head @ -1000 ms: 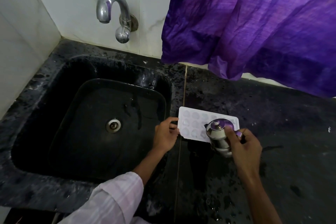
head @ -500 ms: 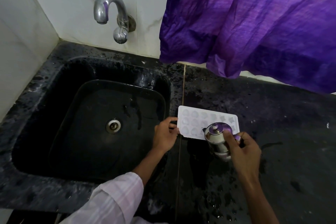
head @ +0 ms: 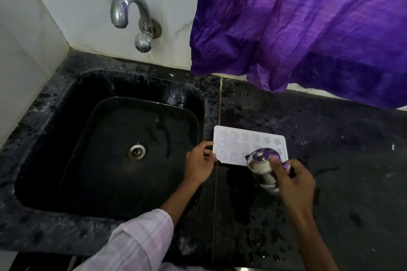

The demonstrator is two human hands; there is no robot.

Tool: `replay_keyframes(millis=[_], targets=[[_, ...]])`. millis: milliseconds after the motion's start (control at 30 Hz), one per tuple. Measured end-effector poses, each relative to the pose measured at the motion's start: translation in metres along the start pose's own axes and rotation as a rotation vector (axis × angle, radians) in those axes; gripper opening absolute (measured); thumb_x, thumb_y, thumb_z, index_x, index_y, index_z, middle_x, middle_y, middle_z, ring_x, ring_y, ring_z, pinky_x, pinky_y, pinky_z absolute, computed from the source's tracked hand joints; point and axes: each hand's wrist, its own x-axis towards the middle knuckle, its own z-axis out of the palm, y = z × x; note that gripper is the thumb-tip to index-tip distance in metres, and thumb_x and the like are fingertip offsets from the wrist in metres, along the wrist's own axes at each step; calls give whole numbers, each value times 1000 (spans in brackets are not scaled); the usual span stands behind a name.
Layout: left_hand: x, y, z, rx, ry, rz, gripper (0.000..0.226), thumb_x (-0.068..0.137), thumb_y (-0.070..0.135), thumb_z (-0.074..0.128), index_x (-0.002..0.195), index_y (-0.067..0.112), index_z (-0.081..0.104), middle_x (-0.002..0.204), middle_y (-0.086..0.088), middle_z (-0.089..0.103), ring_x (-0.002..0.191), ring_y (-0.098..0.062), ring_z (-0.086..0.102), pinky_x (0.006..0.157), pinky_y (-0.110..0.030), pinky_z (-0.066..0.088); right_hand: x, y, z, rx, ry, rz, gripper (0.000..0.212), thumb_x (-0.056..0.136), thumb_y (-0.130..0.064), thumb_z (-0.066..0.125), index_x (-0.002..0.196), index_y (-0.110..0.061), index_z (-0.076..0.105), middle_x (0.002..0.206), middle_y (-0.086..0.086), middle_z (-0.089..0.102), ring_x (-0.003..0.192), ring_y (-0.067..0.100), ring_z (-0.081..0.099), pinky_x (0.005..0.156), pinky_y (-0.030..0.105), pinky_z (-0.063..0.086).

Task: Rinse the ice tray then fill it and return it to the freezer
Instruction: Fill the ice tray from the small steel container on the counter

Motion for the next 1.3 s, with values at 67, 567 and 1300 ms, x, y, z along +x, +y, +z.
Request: replay_keyframes(millis=[67, 567, 1300], targets=[[0, -1, 0, 2, 1, -1, 32, 90, 10, 66, 117, 27, 65, 84, 7, 75, 80, -13, 72, 93, -46, 55, 1, 1, -2, -12, 12, 6, 40, 89, -28, 72, 65, -9, 47, 64, 24, 48, 61, 20, 49, 60, 30, 43], [-3, 2, 3, 37, 18, -8, 35, 89, 8, 65, 120, 24, 64, 80, 10, 74, 82, -15, 72, 93, -46, 55, 6, 5, -20, -57, 44, -5, 43, 91, -29, 71, 66, -5, 45, 62, 9, 43, 59, 18, 40, 55, 28, 38], [-11, 12, 2, 48, 52, 11, 35, 90, 5, 65, 124, 15, 63, 84, 1, 75, 75, -9, 73, 85, -37, 59, 40, 1, -15, -60, 49, -19, 44, 90, -32, 71, 67, -6, 44, 62, 10, 45, 60, 20, 42, 60, 35, 39]])
